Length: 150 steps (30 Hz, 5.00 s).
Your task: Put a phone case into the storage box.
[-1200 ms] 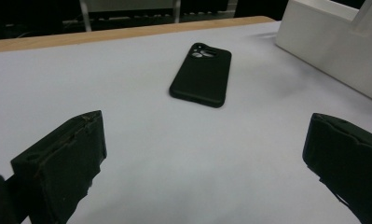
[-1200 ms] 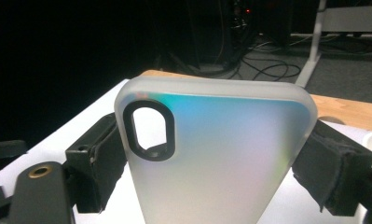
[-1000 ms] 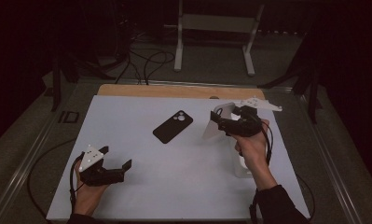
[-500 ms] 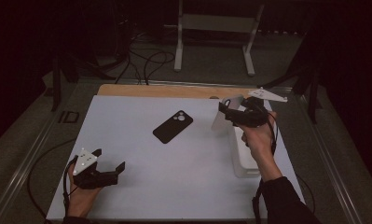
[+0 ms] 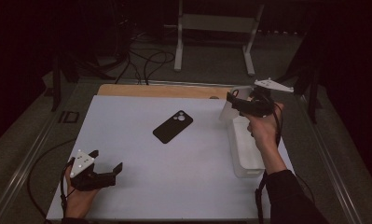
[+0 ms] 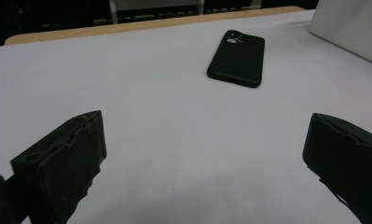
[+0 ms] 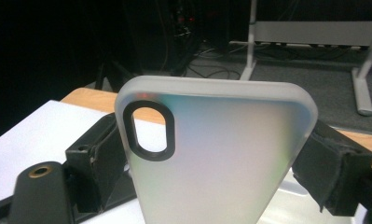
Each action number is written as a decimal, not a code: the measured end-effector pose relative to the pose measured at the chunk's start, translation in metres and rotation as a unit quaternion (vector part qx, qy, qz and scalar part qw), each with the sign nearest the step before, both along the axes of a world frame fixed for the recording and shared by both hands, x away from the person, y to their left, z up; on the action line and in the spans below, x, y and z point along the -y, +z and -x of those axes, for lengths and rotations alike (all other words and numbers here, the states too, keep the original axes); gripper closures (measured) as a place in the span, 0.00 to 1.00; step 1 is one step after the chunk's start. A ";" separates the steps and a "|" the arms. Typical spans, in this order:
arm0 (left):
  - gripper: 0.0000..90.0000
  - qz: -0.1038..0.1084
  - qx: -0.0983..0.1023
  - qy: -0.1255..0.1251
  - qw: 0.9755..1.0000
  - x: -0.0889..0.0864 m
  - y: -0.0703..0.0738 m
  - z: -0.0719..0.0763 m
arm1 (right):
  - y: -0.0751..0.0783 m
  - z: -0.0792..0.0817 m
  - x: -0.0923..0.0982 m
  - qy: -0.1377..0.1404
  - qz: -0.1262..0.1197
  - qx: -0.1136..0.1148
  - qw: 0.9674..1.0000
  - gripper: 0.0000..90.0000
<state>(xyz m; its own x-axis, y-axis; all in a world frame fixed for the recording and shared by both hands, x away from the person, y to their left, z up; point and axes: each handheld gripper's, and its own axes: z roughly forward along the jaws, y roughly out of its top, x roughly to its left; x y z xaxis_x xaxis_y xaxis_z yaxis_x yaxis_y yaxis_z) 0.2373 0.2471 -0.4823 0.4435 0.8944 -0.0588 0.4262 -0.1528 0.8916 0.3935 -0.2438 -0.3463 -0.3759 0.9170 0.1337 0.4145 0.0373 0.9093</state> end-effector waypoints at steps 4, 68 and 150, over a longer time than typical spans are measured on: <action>0.00 0.002 0.000 0.000 1.000 0.000 0.000 0.000 | -0.001 -0.006 0.004 -0.013 0.002 -0.003 1.000 0.19; 0.00 0.011 0.004 -0.004 1.000 0.001 -0.001 0.001 | -0.093 -0.073 0.025 -0.126 0.091 -0.121 0.980 0.19; 0.00 0.041 -0.028 -0.045 0.998 -0.003 0.007 -0.011 | -0.114 0.143 0.016 0.116 0.027 0.054 0.991 0.10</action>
<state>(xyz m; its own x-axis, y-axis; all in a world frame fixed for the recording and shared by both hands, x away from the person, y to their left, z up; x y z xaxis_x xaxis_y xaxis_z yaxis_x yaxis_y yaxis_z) 0.2481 0.2506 -0.4753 0.5162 0.8419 -0.1571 0.4640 -0.1207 0.8776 0.2502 -0.2596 -0.4601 -0.5877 0.8083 0.0346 0.2893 0.1700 0.9420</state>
